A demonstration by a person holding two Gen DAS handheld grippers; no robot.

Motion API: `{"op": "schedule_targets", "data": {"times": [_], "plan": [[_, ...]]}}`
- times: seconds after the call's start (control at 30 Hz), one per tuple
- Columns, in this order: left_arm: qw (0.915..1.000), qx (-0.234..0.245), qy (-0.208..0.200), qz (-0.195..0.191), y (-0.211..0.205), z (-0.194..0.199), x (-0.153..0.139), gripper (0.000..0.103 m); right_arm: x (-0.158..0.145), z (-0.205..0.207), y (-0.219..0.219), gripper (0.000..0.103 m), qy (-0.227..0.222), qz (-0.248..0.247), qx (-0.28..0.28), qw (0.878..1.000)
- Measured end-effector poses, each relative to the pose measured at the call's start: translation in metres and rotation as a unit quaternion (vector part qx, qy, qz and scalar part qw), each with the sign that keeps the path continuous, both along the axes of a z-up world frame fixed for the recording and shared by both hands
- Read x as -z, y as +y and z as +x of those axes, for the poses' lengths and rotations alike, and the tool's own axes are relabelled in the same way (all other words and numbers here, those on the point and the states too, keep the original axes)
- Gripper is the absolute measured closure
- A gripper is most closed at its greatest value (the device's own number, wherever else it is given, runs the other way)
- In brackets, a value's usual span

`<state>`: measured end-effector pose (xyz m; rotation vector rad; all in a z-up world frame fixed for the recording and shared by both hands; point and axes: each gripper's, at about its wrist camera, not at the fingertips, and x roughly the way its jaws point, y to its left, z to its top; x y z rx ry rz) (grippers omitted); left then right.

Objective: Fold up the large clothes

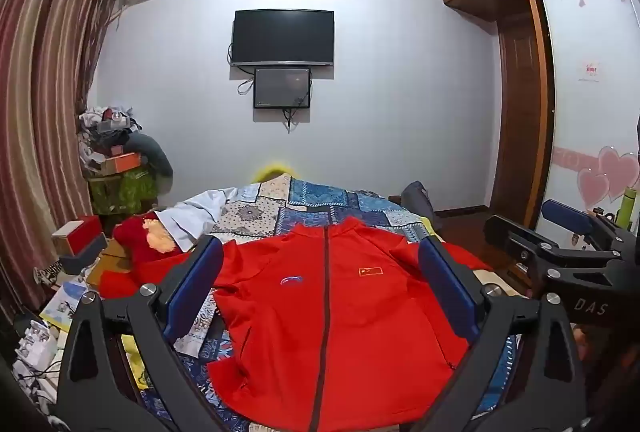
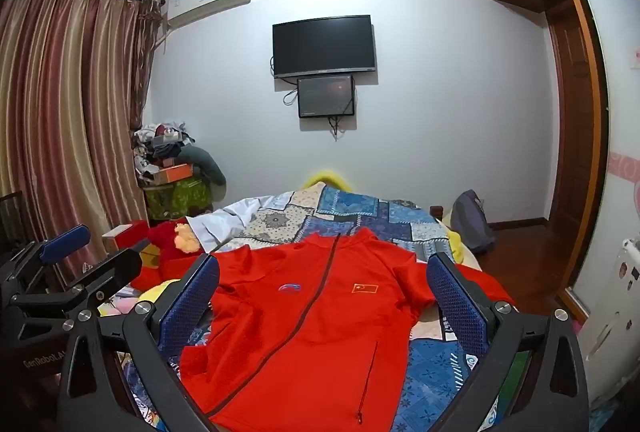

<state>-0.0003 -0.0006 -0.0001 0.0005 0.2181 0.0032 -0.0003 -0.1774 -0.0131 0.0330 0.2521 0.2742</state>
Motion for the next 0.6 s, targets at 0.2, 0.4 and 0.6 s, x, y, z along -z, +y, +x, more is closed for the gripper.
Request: {"op": "schedule_targets", "data": {"times": [0.2,0.4,0.6], "plan": [[0.9998,-0.010,0.001,-0.014,0.004,-0.004,0.000,0.004,0.000,0.001,-0.001,0.000,0.003,0.001,0.000,1.000],[0.9999,-0.008,0.003,-0.011,0.003,-0.005,0.001,0.004,0.004,0.003,-0.005,0.000,0.007,0.003,0.000,1.000],[0.9999,0.003,0.009,-0.014,-0.008,0.004,0.006,0.004,0.004,0.003,-0.009,0.000,0.010,0.005,0.002,1.000]]}}
